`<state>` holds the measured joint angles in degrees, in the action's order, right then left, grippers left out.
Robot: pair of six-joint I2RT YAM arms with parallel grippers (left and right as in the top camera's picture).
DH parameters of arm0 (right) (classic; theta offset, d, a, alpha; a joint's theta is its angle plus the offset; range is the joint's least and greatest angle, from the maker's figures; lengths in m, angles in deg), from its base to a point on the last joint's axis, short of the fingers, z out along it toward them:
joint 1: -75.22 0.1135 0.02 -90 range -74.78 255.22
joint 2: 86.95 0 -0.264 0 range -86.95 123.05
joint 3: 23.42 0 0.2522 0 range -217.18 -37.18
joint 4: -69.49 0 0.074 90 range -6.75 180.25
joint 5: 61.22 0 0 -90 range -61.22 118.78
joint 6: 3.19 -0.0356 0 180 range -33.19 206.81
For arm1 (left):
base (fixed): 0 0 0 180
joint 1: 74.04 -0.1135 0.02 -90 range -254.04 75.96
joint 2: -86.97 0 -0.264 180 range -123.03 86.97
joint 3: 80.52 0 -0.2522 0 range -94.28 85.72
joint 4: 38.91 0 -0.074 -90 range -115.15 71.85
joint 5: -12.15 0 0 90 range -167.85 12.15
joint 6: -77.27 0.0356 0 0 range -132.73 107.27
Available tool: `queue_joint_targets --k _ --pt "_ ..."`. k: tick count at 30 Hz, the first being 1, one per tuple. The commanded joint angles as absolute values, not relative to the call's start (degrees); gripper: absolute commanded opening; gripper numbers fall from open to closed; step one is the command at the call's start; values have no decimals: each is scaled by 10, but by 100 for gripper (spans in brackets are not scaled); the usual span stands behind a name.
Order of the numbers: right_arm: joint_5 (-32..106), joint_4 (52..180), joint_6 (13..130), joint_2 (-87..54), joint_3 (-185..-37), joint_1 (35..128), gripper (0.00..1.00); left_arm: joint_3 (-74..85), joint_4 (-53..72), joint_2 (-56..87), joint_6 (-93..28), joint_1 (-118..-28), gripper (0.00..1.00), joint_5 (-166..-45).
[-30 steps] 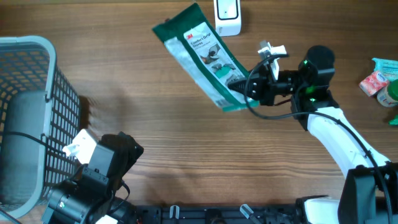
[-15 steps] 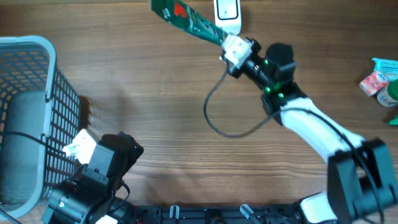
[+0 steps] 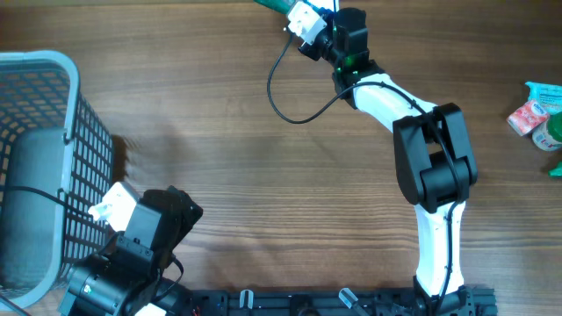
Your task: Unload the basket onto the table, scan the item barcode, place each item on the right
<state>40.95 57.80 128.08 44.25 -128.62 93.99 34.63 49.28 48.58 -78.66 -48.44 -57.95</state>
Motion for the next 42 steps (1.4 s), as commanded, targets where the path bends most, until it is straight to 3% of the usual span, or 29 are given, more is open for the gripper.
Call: queue_joint_targets --k 1,5,9,14,17,22,26,29,32,33,34,35,38,42 --pt "378 586 1301 450 -1303 937 4 344 493 488 -794 -481 100 -568" --pt "368 624 1209 409 -1303 921 4 344 493 488 -794 -481 100 -568" --pt "330 747 1196 293 -1303 871 4 344 493 488 -794 -481 100 -568" --pt "182 839 1182 189 -1303 727 4 344 493 488 -794 -481 100 -568" --pt "152 859 1213 190 -1303 634 4 344 493 488 -794 -481 100 -568" --pt "223 930 1213 215 -1303 433 5 344 493 488 -794 -481 100 -568" --pt "229 1001 1200 268 -1303 362 4 344 493 488 -794 -481 100 -568" --pt "224 1020 1108 295 -1303 329 4 344 493 488 -794 -481 100 -568" --pt "224 1018 1076 295 -1303 320 27 344 493 488 -794 -481 100 -568" --pt "224 1021 1060 295 -1303 320 47 344 493 488 -794 -481 100 -568" --pt "224 1022 1009 293 -1303 320 94 344 493 488 -794 -481 100 -568" --pt "224 1026 979 288 -1303 320 100 344 493 488 -794 -481 100 -568" --pt "278 1044 952 244 -1303 327 100 344 493 488 -794 -481 100 -568" --pt "509 1045 908 113 -1303 340 100 344 493 488 -794 -481 100 -568"
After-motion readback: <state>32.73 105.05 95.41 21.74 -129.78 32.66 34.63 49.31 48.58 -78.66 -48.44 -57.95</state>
